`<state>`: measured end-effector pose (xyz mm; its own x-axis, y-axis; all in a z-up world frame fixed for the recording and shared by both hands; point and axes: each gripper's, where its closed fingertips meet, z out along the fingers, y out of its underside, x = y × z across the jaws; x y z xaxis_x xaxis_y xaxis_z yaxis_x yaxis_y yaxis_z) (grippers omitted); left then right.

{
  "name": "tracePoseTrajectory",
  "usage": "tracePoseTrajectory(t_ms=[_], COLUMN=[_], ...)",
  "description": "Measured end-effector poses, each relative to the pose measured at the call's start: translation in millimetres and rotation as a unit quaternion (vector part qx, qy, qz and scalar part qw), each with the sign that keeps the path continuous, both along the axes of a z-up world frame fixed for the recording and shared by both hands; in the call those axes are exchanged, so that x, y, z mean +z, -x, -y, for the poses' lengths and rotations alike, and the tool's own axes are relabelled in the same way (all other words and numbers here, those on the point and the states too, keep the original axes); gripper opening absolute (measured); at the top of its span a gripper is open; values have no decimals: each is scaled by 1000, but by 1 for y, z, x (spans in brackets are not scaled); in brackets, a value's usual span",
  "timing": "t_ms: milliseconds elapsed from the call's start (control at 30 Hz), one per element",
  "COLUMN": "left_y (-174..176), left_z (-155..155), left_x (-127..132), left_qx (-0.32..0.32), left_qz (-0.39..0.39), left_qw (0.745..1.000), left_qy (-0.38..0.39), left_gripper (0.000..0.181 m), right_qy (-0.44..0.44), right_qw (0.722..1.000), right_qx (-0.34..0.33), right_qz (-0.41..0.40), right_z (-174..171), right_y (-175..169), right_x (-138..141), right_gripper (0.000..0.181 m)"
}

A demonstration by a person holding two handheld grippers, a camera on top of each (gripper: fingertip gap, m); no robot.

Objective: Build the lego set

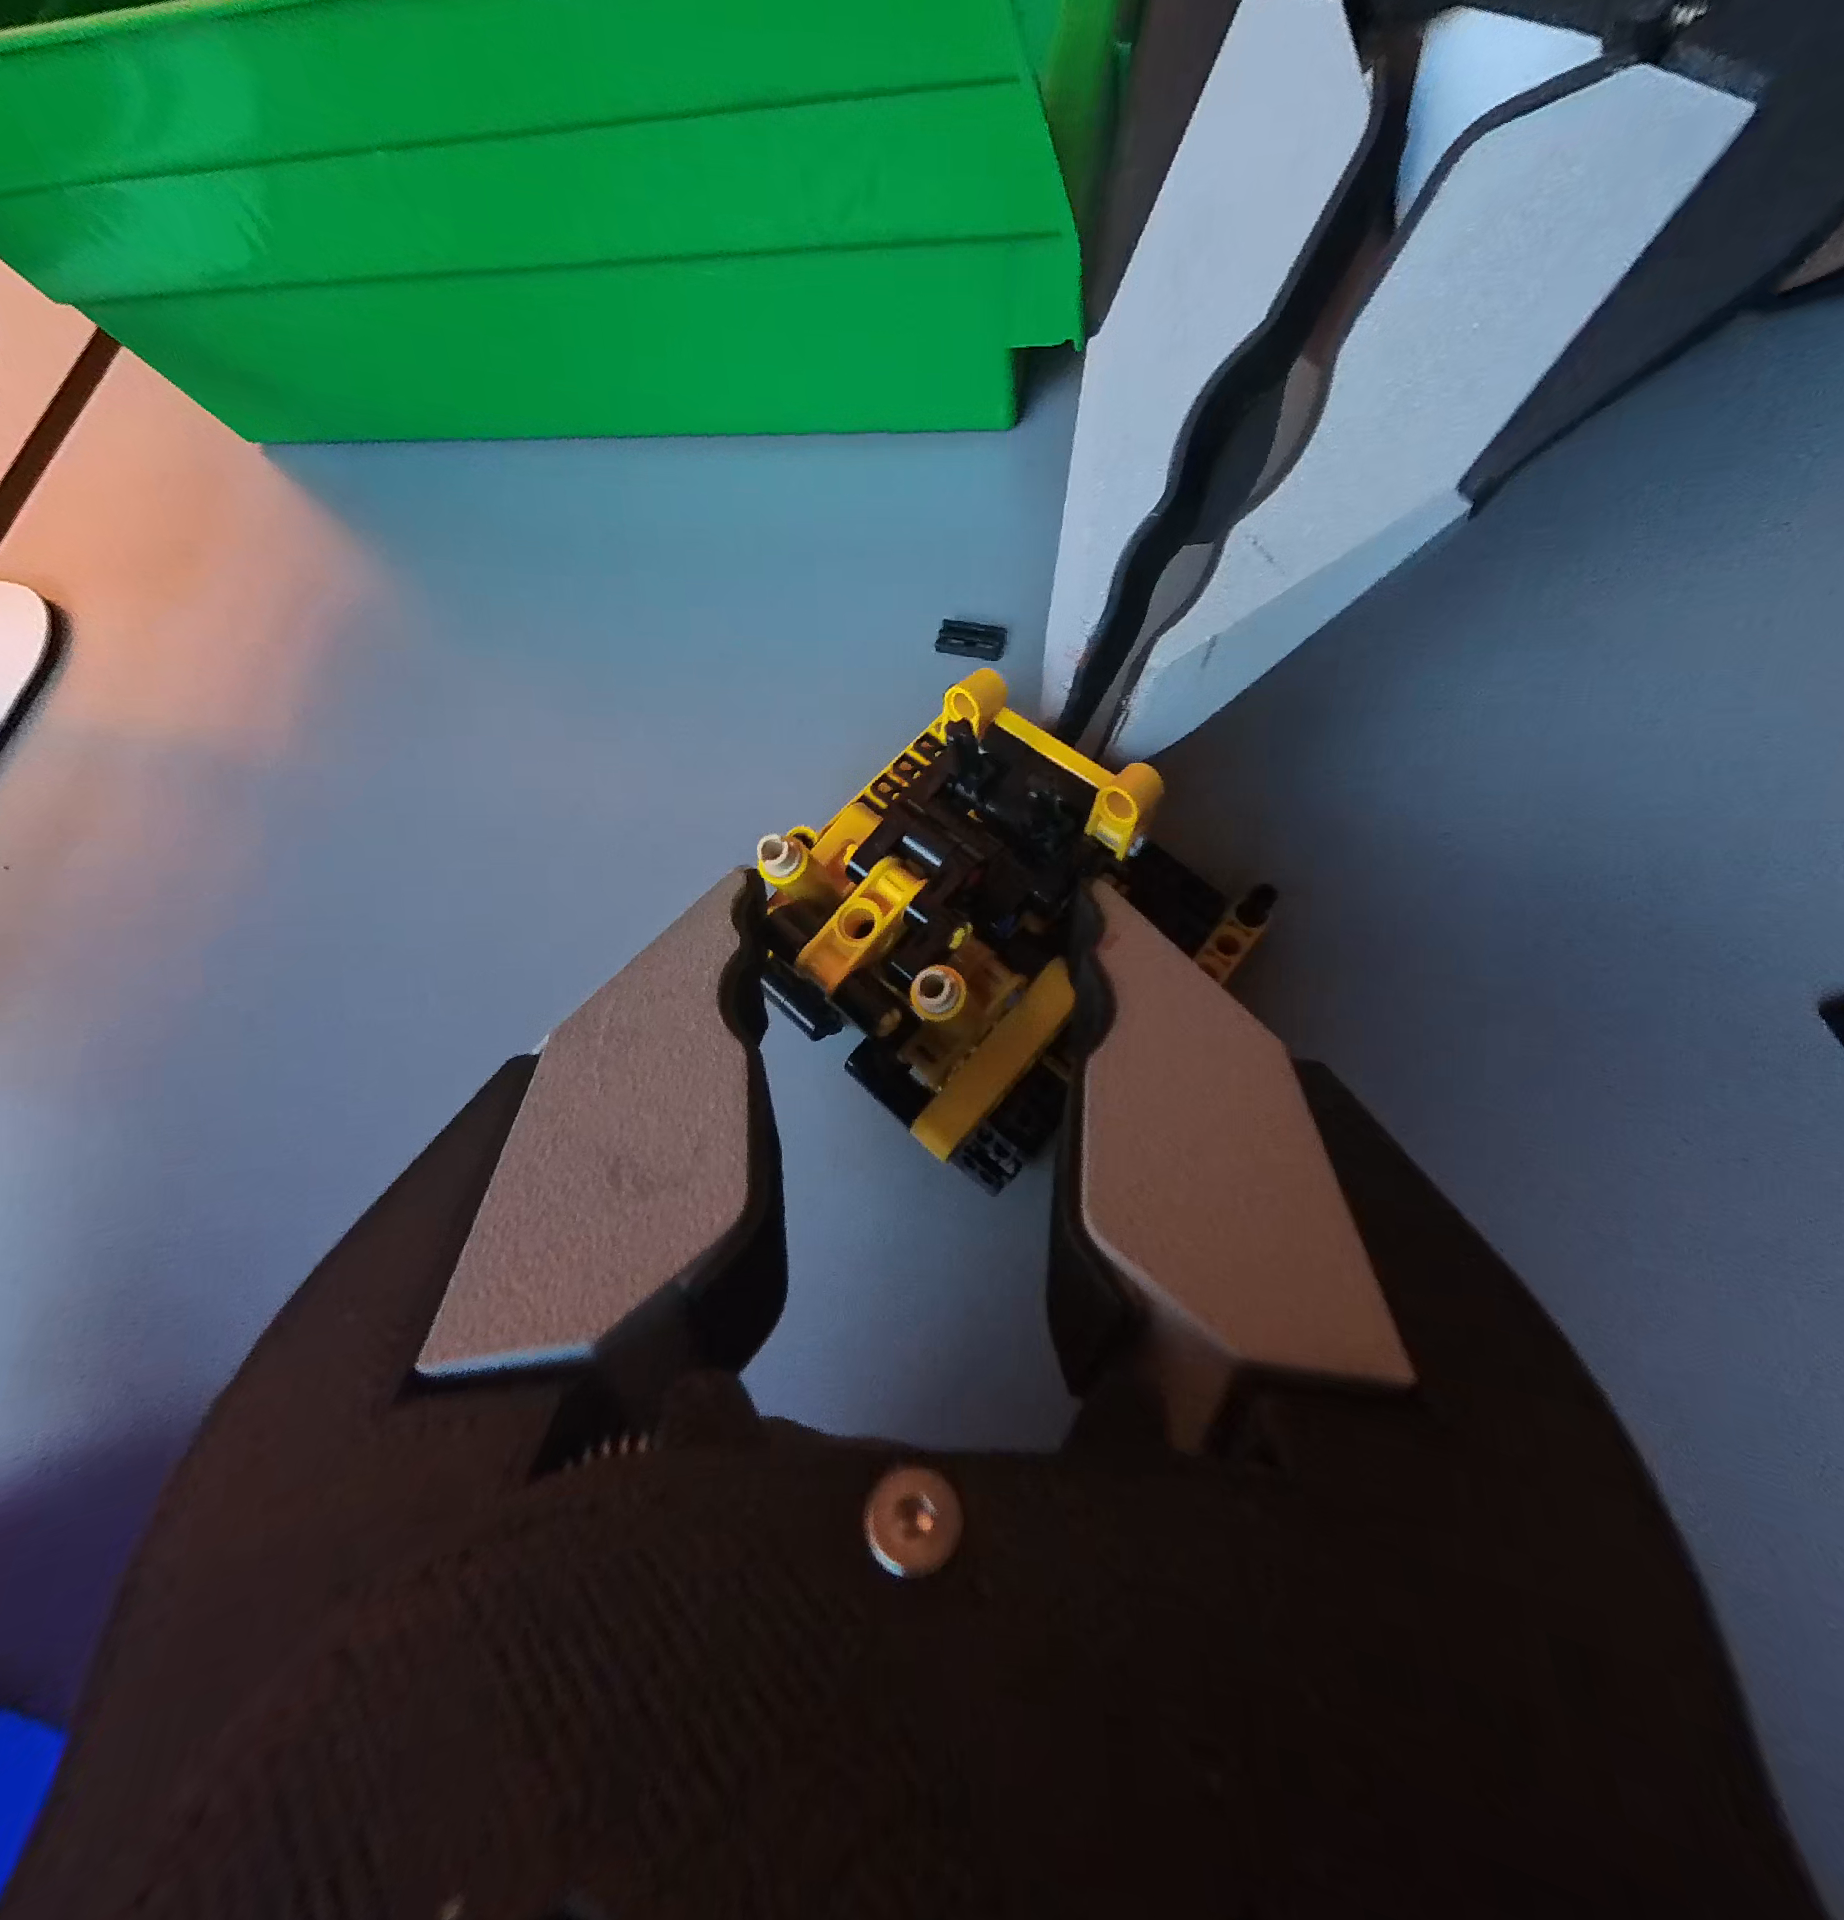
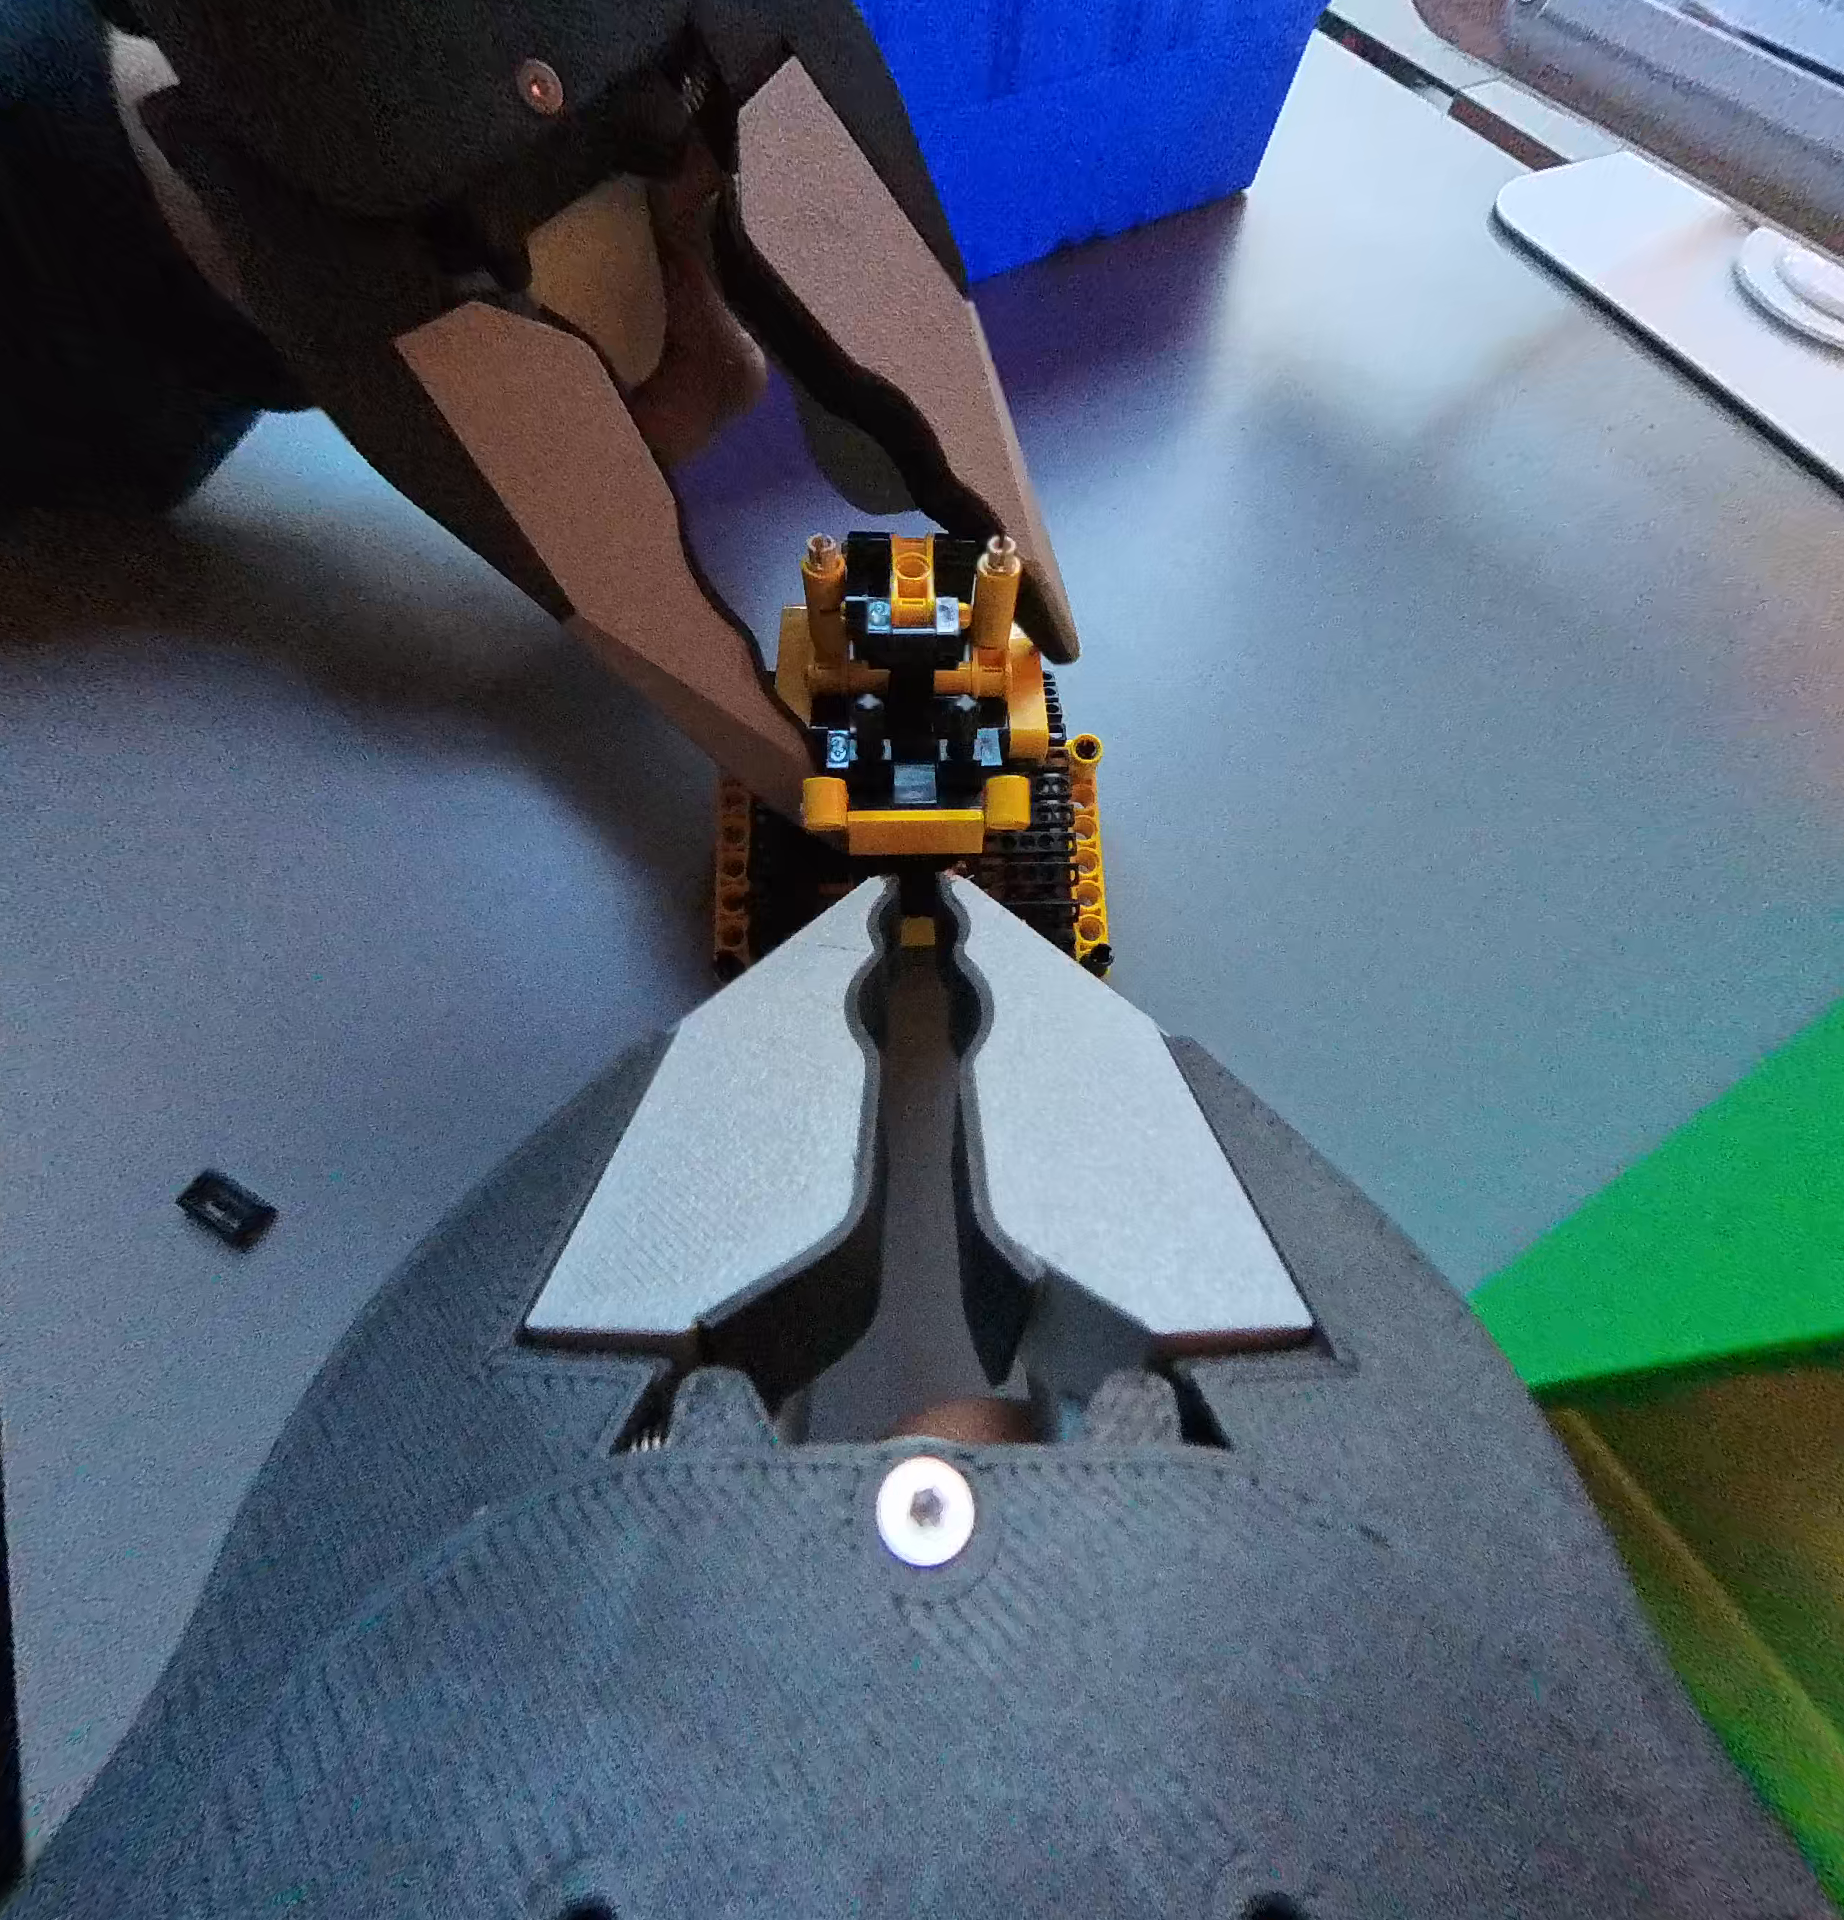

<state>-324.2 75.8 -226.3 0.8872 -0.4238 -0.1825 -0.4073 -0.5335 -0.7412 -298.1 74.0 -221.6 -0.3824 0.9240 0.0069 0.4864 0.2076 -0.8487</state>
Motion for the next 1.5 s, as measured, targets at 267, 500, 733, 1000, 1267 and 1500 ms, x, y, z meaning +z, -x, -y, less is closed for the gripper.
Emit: tracePoseTrajectory(t_ms=[267, 500, 733, 1000, 1267, 1500], left_y=[13, 12, 5, -6, -2, -7], left_z=[3, -3, -2, -2, -4, -7], left_x=[0, 3, 5, 5, 2, 1], left_qx=[23, 35, 31, 13, 32, 31], left_qz=[0, 35, 100, 99, 47, 12], left_qw=[1000, 999, 995, 995, 998, 999], left_qy=[6, -3, 2, 1, -6, -19], left_gripper=[55, 55, 55, 55, 56, 56], right_qy=[66, -49, -32, 74, -15, -34], right_qw=[996, 998, 999, 997, 997, 997], right_qx=[-34, -23, -34, 10, 5, 24], right_qz=[-43, -19, -10, 3, -76, -68], right_z=[-23, -8, -10, -1, 1, 11], right_y=[-15, -6, 0, -2, -10, -4], right_x=[21, -3, -4, 4, 23, 16], right_gripper=[0, 26, 30, 22, 15, 6])
